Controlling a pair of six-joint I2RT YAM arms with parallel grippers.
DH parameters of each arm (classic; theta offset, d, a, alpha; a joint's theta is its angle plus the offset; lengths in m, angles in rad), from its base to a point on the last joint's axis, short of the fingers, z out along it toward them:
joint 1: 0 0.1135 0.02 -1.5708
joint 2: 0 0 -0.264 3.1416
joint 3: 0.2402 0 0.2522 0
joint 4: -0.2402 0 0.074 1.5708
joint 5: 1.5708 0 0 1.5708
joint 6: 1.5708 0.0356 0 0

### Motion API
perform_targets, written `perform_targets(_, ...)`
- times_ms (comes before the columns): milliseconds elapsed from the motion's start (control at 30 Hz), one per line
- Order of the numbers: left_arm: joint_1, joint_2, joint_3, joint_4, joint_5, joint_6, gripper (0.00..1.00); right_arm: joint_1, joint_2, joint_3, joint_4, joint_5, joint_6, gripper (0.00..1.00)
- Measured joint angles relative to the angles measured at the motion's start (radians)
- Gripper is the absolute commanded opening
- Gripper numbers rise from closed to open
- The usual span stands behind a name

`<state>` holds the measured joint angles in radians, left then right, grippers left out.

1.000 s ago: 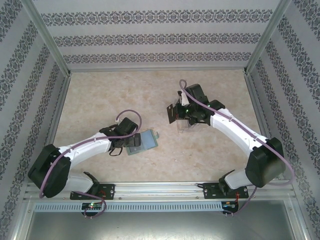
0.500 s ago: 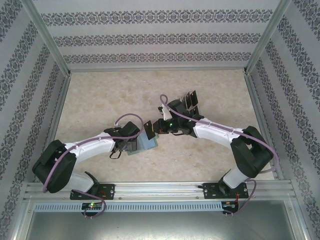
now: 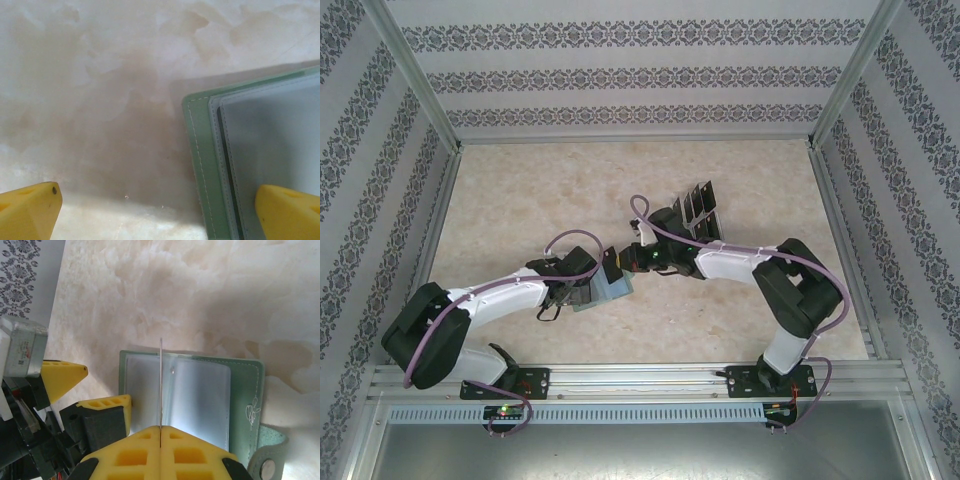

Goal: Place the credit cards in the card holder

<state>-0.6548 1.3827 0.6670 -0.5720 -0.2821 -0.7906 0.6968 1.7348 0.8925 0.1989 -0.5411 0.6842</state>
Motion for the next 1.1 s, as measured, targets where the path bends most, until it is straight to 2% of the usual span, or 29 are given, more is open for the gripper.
perform_targets(700,-0.001,-0.015,-0.017,0.007,-0.009,-0.004,1.00,0.008,0.124,-0.053,0.203,-0.056,0.000,0.00)
perform_targets(1100,-0.001,-0.015,-0.020,0.008,-0.015,-0.004,1.00,0.008,0.136,-0.072,0.275,-0.089,0.043,0.00)
